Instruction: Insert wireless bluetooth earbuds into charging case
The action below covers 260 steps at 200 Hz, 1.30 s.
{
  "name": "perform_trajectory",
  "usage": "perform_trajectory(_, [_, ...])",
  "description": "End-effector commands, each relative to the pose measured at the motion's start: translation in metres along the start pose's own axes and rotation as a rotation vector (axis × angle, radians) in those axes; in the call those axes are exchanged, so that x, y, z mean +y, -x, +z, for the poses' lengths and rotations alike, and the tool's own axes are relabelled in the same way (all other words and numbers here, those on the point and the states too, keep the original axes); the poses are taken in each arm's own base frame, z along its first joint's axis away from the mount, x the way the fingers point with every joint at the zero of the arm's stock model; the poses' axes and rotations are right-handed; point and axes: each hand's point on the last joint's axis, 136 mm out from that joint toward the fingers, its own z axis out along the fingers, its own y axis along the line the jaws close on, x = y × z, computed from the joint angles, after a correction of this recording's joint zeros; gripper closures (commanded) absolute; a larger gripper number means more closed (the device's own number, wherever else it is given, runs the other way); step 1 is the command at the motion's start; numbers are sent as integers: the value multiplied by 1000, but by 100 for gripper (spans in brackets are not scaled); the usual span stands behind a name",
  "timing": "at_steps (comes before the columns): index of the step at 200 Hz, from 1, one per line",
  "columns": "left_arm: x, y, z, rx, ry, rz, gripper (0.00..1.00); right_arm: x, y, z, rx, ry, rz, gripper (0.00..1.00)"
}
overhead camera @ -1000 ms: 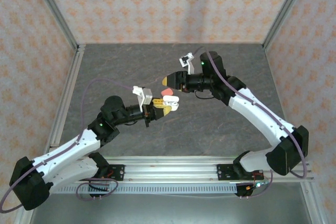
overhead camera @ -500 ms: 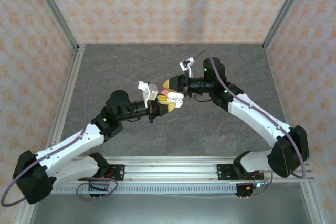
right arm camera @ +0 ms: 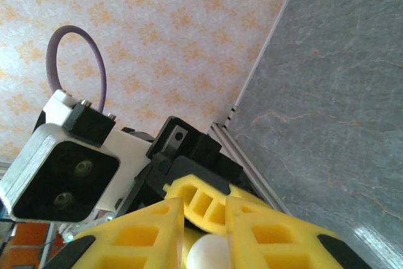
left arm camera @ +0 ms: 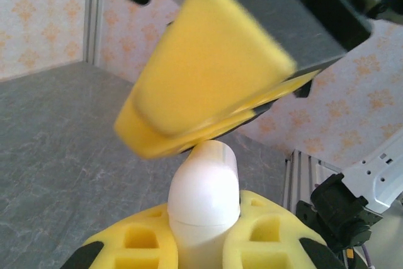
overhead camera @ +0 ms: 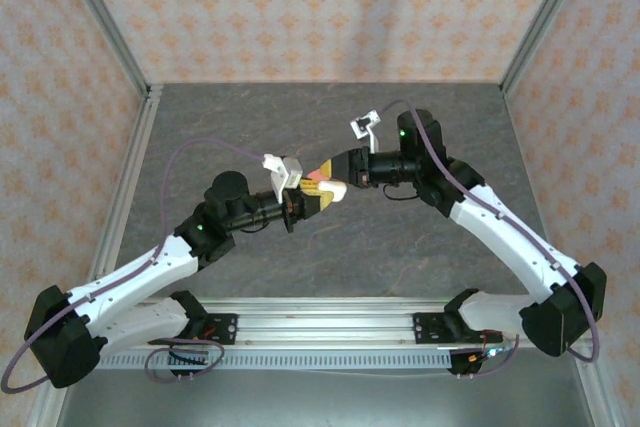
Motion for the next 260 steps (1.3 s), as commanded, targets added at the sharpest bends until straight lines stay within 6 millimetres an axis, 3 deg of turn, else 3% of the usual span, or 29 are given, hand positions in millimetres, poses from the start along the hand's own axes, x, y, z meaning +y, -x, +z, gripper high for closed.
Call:
perform_trajectory(1, [12, 11, -7, -46, 83, 2, 100, 14, -4, -20, -23, -61, -94, 74])
perform_trajectory(56, [28, -21, -20, 12, 177, -43, 100, -19, 9, -40, -125, -295, -141, 64])
perform_trajectory(115, [54, -86, -26, 187, 294, -152, 100, -105, 5, -67, -176, -694, -82, 52])
perform_trajectory(173, [68, -144, -15, 334, 320, -280, 100, -156, -5, -72, -170, -843, -45, 40])
perform_trajectory(209, [74, -173, -11, 381, 332, -362, 97, -177, -4, -85, -204, -948, -31, 35])
perform_trajectory(241, [77, -208, -7, 488, 340, -445, 97, -180, 2, -95, -268, -986, -59, 30])
perform_trajectory(260, [75, -217, -1, 505, 315, -478, 95, -183, 5, -102, -297, -1020, -68, 26])
